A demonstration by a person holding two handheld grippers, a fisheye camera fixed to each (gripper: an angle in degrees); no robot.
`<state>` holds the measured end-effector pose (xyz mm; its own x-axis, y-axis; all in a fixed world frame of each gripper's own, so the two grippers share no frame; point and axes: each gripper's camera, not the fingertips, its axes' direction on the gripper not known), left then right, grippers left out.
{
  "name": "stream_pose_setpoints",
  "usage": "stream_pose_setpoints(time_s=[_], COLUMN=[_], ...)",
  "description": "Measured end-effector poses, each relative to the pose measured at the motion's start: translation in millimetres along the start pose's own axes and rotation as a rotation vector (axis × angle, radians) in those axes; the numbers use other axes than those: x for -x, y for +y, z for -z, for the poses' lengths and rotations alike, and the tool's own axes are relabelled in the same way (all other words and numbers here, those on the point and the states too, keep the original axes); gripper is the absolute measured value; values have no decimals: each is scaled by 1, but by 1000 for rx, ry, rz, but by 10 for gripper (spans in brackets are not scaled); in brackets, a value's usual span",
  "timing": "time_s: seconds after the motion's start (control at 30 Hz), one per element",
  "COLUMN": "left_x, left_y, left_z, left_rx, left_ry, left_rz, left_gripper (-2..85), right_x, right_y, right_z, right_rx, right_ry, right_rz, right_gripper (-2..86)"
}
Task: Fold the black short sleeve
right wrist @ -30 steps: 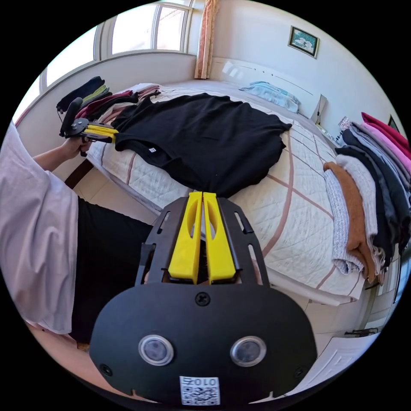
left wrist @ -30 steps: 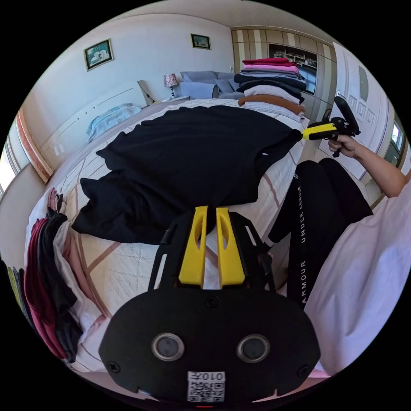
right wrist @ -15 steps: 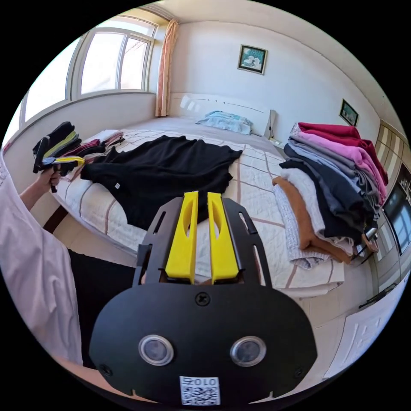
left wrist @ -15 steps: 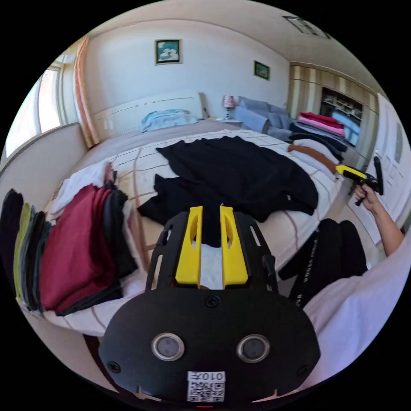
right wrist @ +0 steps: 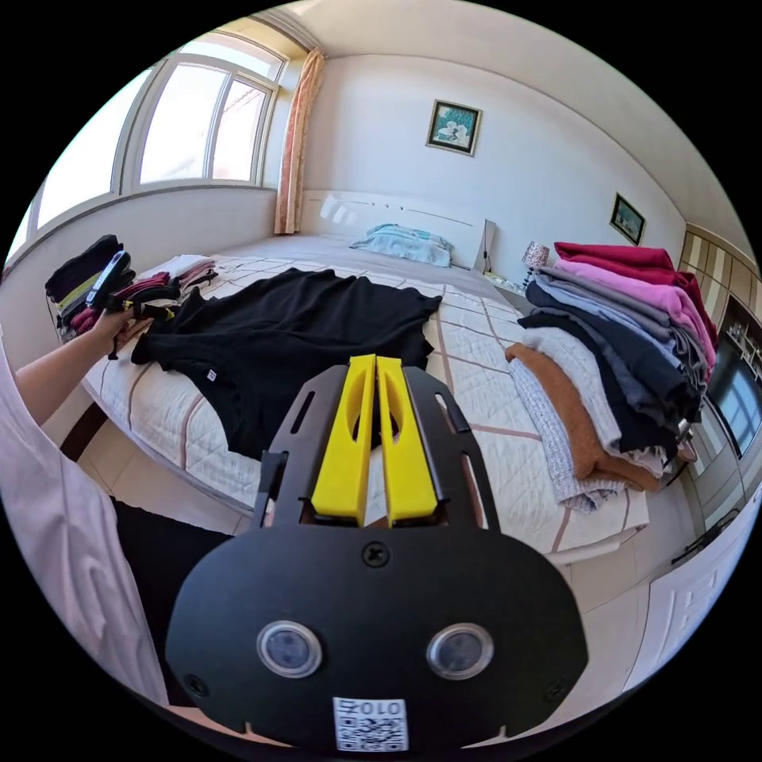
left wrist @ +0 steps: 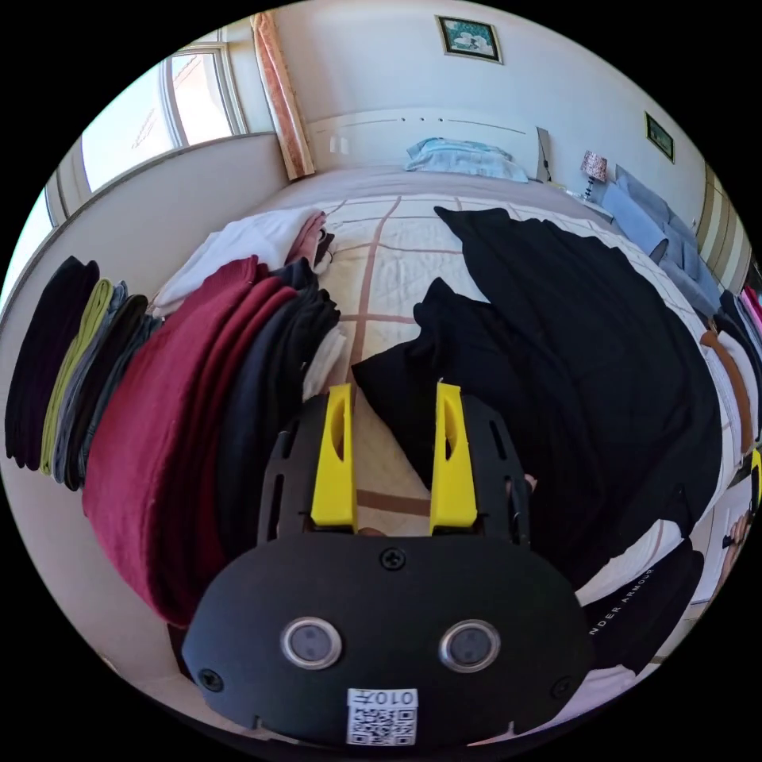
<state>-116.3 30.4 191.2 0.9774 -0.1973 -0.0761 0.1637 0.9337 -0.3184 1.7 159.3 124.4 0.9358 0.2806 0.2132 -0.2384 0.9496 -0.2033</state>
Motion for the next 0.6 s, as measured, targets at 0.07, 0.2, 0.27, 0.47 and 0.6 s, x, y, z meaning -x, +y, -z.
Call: stream_pose_setpoints(time_s=[0.07,0.2,0.27,0.47,0.6], left_x=[5,29,40,81,57], left_y=[3,15,23,63,63], left_z=[0,59,91,116,128], left_rx=[-33,-282,-352,-347,-281], left_ry=[30,150,92,20,-81], left_rz=[61,131,128,172,74], left_gripper=[71,10,5,11,44], right_x=[-2,-1,-2,5,31], right_y=[3,3,1,-13,-17], right_z=[5,7,0,-29,-41], right_rx=[1,15,52,183,221], right_ry=[1,20,19,-105,-211], right_rz=[-10,7,-5,3,94], right_gripper=[16,19,23,52,81])
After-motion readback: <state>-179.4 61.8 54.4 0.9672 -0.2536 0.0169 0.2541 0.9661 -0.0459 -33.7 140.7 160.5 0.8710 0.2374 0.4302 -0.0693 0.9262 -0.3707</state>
